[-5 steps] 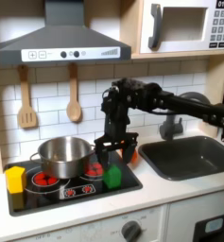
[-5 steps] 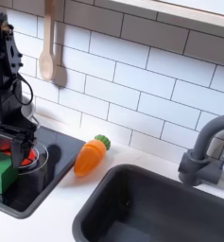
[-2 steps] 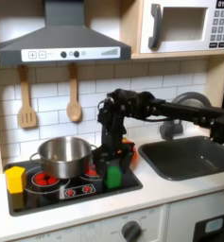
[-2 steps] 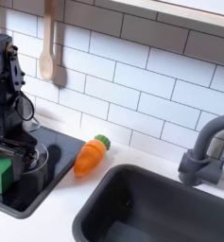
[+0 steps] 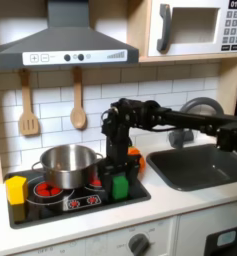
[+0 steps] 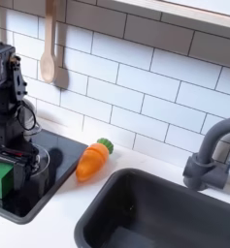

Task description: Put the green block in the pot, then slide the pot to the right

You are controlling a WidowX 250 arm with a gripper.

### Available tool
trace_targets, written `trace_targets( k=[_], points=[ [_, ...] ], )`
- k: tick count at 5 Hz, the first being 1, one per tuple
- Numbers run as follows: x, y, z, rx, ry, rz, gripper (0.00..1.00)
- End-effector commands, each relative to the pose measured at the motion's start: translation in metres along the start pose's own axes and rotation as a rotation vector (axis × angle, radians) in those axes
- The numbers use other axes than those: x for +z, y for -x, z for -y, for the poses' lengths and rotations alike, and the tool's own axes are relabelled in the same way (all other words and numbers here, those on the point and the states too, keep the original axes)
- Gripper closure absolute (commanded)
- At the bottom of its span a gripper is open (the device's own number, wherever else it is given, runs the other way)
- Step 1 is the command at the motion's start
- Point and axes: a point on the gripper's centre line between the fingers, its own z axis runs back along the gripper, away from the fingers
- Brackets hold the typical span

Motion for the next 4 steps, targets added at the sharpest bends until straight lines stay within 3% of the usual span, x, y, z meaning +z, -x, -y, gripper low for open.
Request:
trace_targets(
  k=[1,2,4],
  points=[
    [-0.0009,0.0001,0.0007,0.0,0.003,-0.002,0.0],
    [0.0,0.0,0.0005,-0.001,0.0,0.004,1.0],
    [-0.0006,-0.0006,0.0004,0.004,-0.001,0.008,1.0]
  ],
)
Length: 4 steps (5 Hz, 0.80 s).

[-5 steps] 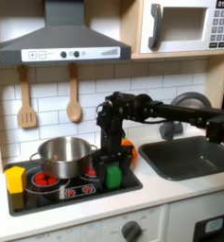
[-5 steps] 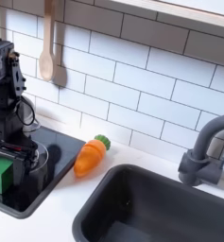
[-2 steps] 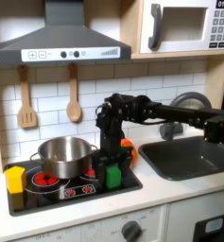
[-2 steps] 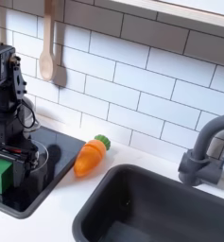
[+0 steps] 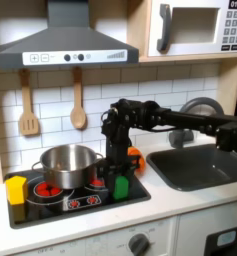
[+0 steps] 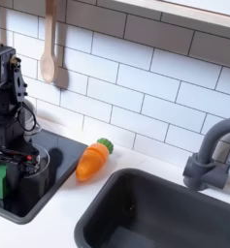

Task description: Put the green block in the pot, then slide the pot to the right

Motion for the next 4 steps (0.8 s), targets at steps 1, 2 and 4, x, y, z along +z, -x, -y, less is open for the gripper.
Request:
trace_targets(
  k=[1,2,4],
  points=[
    [0.001,-0.001,-0.001,0.006,0.008,0.006,1.0],
    [0.012,-0.001,0.001,0.001,0.022,0.029,1.0],
    [0.039,-0.005,0.003,0.015,0.067,0.067,1.0]
  ],
)
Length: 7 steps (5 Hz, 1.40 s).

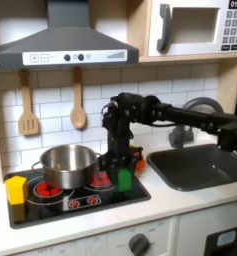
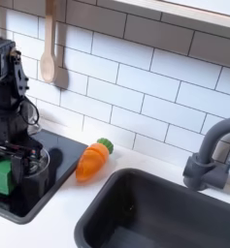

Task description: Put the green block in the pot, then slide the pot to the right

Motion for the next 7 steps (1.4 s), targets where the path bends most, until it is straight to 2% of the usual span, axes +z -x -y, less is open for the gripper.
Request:
trace_targets(
  k=[1,5,7],
  points=[
    [0.039,-0.004,-0.007,0.03,0.022,0.09,1.0],
    [0.071,-0.03,-0.017,0.085,0.033,0.211,1.0],
    [0.064,-0.048,-0.027,0.12,0.041,0.215,1.0]
  ],
)
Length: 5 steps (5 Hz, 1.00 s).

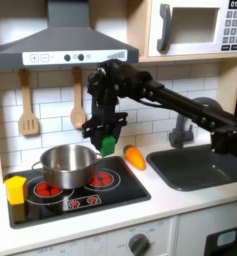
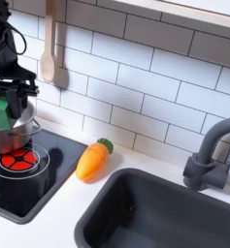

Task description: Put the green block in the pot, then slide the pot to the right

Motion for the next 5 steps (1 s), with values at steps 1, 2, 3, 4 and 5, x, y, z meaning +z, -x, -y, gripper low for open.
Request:
trace_targets(
  k=[1,2,3,4,5],
  points=[
    [-0.001,-0.016,-0.014,0.041,-0.005,0.027,1.0],
    [-0.002,-0.024,-0.021,0.058,-0.01,0.038,1.0],
    [-0.007,-0.027,-0.027,0.07,-0.019,0.036,1.0],
    [-0.009,-0.032,-0.03,0.077,-0.017,0.055,1.0],
    [-0.015,-0.036,-0.034,0.083,-0.024,0.053,1.0]
  ],
)
